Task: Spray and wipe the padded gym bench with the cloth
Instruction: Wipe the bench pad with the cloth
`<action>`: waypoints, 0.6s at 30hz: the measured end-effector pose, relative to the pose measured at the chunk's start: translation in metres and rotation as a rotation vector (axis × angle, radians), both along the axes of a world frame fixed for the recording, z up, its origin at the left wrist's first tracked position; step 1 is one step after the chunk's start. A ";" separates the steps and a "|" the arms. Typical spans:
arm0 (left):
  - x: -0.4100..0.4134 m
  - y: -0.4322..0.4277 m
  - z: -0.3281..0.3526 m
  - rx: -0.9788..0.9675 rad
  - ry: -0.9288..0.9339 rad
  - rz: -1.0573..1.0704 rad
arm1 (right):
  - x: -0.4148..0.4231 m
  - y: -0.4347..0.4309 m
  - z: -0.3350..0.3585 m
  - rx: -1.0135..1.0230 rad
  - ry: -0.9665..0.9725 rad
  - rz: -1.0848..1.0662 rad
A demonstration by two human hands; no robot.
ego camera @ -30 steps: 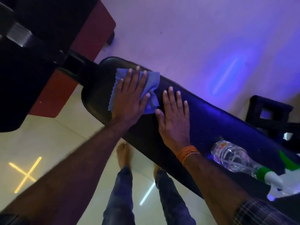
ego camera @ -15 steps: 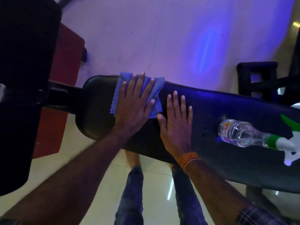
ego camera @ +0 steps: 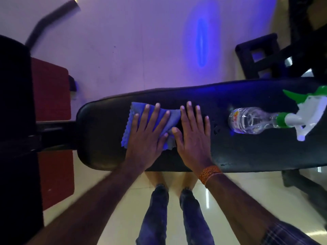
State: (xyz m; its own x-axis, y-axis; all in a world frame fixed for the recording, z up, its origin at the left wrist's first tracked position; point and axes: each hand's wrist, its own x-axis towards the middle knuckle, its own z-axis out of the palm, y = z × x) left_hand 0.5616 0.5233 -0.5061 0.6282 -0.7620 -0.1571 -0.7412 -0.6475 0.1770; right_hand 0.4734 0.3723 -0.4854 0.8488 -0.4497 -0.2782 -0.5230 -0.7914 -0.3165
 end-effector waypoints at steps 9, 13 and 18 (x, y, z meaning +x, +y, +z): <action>0.027 -0.039 -0.004 -0.056 -0.031 -0.011 | -0.013 -0.002 -0.005 -0.019 -0.031 -0.037; 0.023 -0.030 0.001 -0.023 0.000 -0.114 | -0.017 -0.007 0.001 -0.001 -0.001 -0.031; 0.038 -0.054 -0.003 -0.033 -0.006 -0.080 | -0.027 -0.015 -0.004 -0.018 -0.004 0.040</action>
